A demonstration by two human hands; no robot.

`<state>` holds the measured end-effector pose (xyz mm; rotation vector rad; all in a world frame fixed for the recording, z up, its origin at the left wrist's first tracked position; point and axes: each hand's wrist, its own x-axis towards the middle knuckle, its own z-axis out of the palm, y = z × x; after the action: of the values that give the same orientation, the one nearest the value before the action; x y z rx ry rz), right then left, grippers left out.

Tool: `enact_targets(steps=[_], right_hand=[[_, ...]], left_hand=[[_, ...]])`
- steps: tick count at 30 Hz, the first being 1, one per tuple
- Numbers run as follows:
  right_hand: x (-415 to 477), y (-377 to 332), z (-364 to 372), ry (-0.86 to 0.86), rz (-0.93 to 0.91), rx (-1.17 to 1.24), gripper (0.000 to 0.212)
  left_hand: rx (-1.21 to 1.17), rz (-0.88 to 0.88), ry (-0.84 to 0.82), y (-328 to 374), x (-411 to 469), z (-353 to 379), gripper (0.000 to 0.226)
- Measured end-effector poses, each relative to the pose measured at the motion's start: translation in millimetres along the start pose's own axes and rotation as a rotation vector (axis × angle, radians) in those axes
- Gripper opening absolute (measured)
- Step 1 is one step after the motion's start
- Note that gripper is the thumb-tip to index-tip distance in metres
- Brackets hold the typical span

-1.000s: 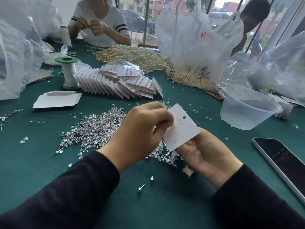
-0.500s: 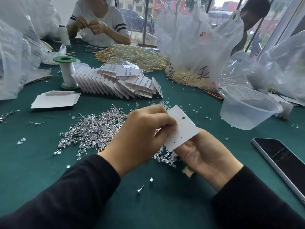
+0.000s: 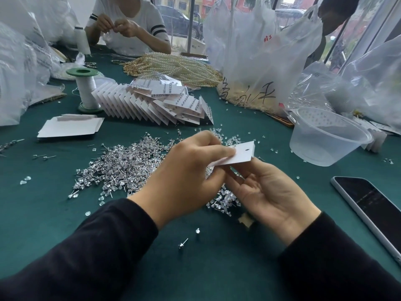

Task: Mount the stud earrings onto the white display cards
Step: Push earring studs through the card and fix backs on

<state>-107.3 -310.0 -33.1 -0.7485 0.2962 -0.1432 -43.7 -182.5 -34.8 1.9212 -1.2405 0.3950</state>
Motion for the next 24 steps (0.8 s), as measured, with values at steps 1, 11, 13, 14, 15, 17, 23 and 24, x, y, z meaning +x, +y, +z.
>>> enact_targets(steps=[1,11,13,14,15,17,23,24], right_hand=[[0.0,0.3,-0.8,0.004,-0.012,-0.011,0.011],[-3.4,10.6,-1.8,0.092,-0.603,-0.76,0.021],[-4.9,9.7,-1.3,0.093,-0.698,-0.89,0.021],[-5.7,8.9,-1.0,0.086,-0.7,-0.91,0.022],[-6.6,8.3,-1.0,0.074,-0.685,-0.916,0.024],[-6.8,8.2,-1.3,0.051,-0.652,-0.912,0.027],[-5.7,0.7,-4.7,0.06,-0.679,-0.976,0.033],[-4.8,-4.8,-6.5,0.081,-0.701,-1.031,0.032]], left_hand=[[-0.005,0.001,0.006,0.3,0.2,0.0,0.031],[0.07,-0.123,0.072,1.1,0.5,1.8,0.032],[0.037,-0.175,0.08,0.4,1.1,0.6,0.036],[0.014,-0.191,0.07,0.4,1.3,0.2,0.037],[-0.009,-0.212,0.059,0.2,1.4,0.3,0.036],[-0.06,-0.263,0.04,-1.3,1.5,0.7,0.031],[-0.172,-0.398,0.035,-6.8,1.0,2.7,0.026],[-0.235,-0.455,0.047,-9.8,2.0,2.6,0.025]])
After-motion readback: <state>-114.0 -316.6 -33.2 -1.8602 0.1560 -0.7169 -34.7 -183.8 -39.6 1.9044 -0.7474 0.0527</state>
